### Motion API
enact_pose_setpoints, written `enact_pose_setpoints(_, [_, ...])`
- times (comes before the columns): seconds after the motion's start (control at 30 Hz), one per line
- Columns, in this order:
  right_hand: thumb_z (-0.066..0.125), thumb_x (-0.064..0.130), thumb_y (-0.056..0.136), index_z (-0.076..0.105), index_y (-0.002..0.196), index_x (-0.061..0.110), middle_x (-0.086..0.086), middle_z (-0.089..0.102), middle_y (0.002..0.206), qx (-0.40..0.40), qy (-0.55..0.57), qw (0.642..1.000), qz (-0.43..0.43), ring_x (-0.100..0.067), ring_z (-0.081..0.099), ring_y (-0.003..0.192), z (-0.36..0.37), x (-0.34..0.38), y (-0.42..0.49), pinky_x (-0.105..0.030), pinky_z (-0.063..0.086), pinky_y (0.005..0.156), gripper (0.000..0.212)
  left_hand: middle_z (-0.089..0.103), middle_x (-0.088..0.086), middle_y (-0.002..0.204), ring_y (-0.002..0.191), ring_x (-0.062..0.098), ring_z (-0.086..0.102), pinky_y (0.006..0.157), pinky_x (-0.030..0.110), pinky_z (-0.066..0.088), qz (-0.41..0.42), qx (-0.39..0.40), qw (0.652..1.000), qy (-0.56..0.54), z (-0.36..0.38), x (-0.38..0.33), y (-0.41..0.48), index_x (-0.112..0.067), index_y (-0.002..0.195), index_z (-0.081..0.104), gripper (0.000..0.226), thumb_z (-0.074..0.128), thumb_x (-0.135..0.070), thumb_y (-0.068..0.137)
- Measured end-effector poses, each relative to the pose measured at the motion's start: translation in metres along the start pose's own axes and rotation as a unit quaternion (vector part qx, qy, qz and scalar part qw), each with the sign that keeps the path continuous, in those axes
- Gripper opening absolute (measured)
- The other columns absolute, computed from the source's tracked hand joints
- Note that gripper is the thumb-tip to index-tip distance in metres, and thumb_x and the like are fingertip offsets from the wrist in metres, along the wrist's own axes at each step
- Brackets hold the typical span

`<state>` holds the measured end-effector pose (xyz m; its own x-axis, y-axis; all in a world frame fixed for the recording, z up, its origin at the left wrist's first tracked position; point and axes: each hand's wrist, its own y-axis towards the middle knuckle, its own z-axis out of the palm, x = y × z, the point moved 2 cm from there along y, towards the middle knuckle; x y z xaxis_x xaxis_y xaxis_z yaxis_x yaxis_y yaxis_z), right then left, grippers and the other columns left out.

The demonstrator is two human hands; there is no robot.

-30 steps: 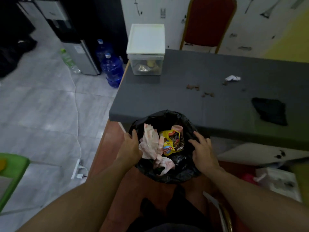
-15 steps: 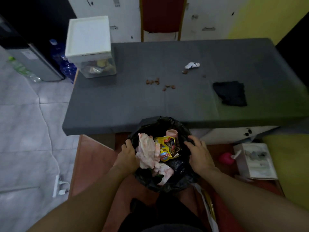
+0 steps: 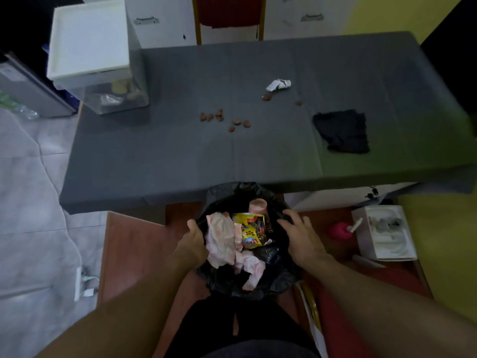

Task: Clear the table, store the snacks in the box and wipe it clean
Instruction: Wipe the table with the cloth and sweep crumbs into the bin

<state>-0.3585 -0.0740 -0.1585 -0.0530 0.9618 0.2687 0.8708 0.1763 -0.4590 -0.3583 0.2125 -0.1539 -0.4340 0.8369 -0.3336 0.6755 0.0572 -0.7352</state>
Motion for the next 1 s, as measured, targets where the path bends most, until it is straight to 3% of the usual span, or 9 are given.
enact_pose_setpoints(0.17, [0.060, 0.006, 0.086, 0.045, 0.144, 0.021, 0.003, 0.022, 0.156, 0.011, -0.008, 1.000, 0.002, -0.030, 0.038, 0.116, 0.007, -0.003, 0.006, -0.039, 0.045, 0.100, 0.062, 0.051, 0.027, 0.129, 0.117, 0.039, 0.054, 0.097, 0.044, 0.045, -0.046, 0.052, 0.997, 0.037, 0.004, -0.003, 0.015, 0.002, 0.143, 0.008, 0.071, 0.056, -0.013, 0.092])
enact_pose_setpoints(0.5, [0.061, 0.004, 0.083, 0.043, 0.144, 0.020, 0.002, 0.019, 0.158, 0.058, -0.022, 0.998, 0.034, -0.032, 0.035, 0.120, 0.022, -0.004, 0.026, -0.037, 0.042, 0.102, 0.066, 0.038, 0.027, 0.146, 0.130, 0.040, 0.045, 0.107, 0.041, 0.039, -0.053, 0.096, 0.993, 0.046, 0.014, 0.005, 0.044, -0.006, 0.153, -0.016, 0.091, 0.054, -0.019, 0.096])
enact_pose_setpoints(0.77, [0.063, 0.009, 0.082, 0.044, 0.145, 0.021, 0.000, 0.022, 0.159, 0.068, -0.017, 0.996, 0.047, -0.032, 0.036, 0.123, 0.040, 0.003, 0.052, -0.032, 0.036, 0.105, 0.068, 0.052, 0.024, 0.128, 0.115, 0.039, 0.055, 0.096, 0.043, 0.046, -0.061, 0.082, 0.995, 0.023, 0.010, 0.017, 0.070, -0.007, 0.147, 0.010, 0.075, 0.058, -0.018, 0.091])
enact_pose_setpoints(1.0, [0.065, 0.010, 0.079, 0.046, 0.147, 0.021, -0.005, 0.024, 0.159, 0.041, 0.030, 0.996, 0.075, -0.036, 0.031, 0.130, 0.031, 0.011, 0.086, -0.033, 0.030, 0.113, 0.072, 0.050, 0.025, 0.131, 0.116, 0.039, 0.054, 0.097, 0.044, 0.047, -0.039, 0.041, 0.998, -0.024, -0.011, 0.015, 0.095, -0.010, 0.147, 0.015, 0.074, 0.062, -0.021, 0.090])
